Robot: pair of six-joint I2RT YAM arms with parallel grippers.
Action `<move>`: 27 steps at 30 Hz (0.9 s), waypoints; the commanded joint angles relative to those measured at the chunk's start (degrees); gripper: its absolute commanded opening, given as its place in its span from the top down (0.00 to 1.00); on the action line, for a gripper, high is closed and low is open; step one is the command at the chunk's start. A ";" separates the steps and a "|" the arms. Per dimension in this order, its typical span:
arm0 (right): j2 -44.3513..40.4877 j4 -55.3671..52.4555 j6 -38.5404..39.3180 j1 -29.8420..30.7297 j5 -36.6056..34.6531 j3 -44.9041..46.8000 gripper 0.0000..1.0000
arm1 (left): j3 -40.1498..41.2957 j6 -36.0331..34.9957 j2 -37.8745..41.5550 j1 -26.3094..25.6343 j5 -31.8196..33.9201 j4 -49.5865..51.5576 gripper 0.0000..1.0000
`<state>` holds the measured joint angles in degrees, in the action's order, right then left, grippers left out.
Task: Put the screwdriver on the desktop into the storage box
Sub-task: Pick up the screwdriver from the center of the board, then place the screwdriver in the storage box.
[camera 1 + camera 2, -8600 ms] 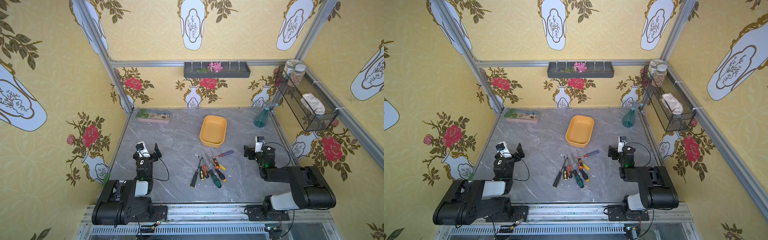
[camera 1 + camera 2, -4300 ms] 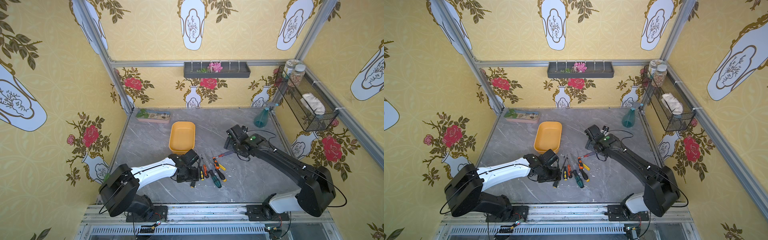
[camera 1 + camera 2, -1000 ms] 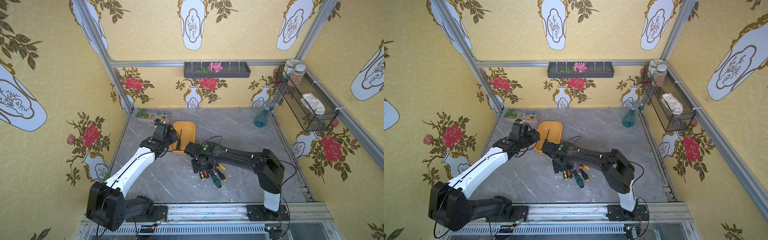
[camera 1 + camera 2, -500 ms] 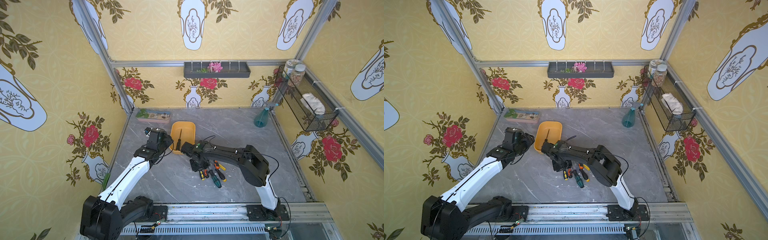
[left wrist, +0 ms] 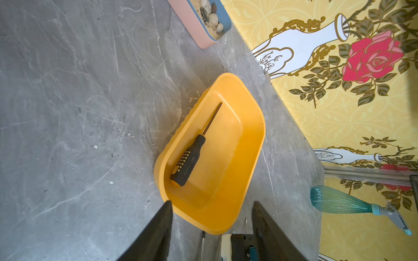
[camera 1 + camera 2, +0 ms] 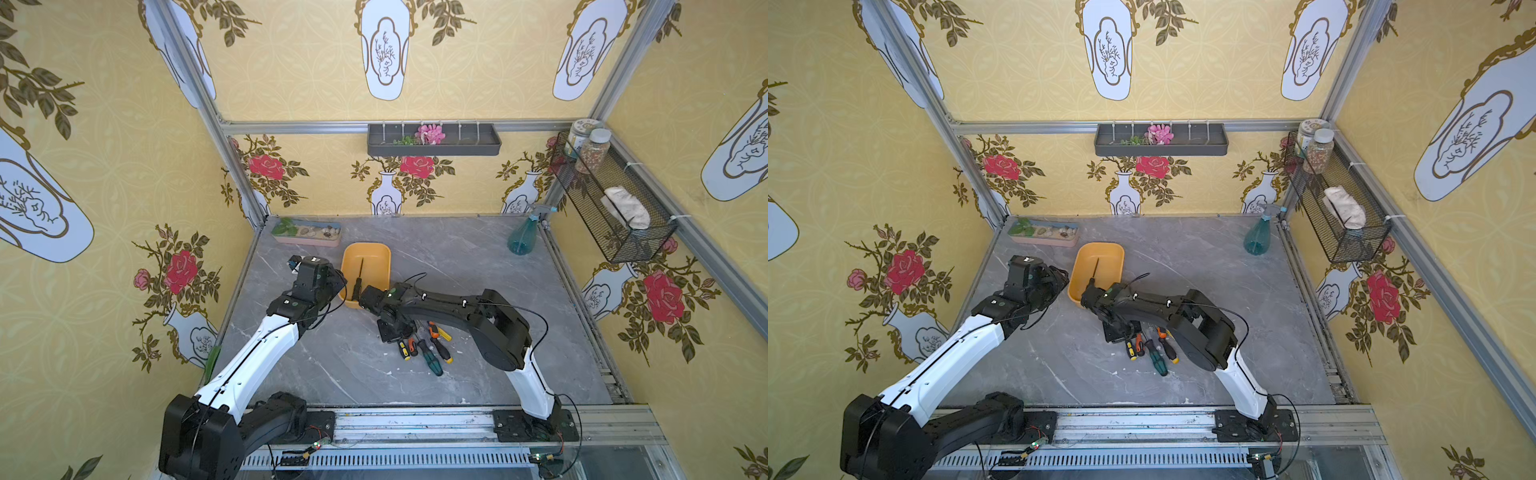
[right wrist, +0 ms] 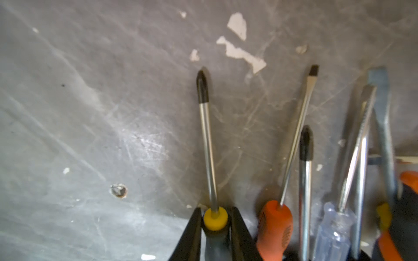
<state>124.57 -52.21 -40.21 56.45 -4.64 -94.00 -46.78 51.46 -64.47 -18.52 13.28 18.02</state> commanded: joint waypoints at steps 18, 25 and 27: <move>-13.50 -1.33 -2.91 0.02 0.56 -0.96 0.95 | 1.33 0.77 2.15 1.20 1.61 -0.87 0.42; -6.74 3.40 -8.46 -4.08 2.46 -14.17 0.94 | 1.87 -0.94 1.24 4.37 -1.95 -1.32 0.42; -3.85 5.28 -10.54 -5.55 3.23 -17.17 0.94 | 1.95 -1.90 1.06 5.25 -3.19 -1.08 0.41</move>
<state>118.24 -50.13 -46.59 52.29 -2.72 -108.25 -45.21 51.31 -63.07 -14.09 12.58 17.65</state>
